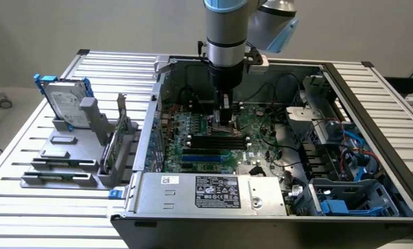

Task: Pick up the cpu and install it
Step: 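Place the cpu into insertion slot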

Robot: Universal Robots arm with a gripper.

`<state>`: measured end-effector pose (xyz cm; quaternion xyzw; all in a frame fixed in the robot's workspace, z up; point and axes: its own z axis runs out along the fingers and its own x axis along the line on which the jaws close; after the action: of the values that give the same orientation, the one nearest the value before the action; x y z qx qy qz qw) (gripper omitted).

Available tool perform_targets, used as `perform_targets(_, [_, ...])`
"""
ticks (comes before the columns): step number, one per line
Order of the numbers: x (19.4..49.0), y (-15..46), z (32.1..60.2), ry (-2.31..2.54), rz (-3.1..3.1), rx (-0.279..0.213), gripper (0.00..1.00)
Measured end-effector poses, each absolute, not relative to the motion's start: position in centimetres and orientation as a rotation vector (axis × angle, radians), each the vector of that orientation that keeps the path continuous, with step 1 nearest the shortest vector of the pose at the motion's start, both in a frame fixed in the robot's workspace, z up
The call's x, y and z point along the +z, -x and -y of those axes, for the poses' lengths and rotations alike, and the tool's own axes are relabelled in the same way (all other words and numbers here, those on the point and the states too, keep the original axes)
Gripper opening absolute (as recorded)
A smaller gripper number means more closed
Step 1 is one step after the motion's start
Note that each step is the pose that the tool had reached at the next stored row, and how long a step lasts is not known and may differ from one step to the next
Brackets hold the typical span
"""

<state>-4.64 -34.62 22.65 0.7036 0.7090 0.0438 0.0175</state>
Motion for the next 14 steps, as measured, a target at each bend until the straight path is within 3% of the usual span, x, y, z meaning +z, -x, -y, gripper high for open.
perform_targets(14, [21.58,4.64,34.64,-2.181,-2.216,0.146,0.55])
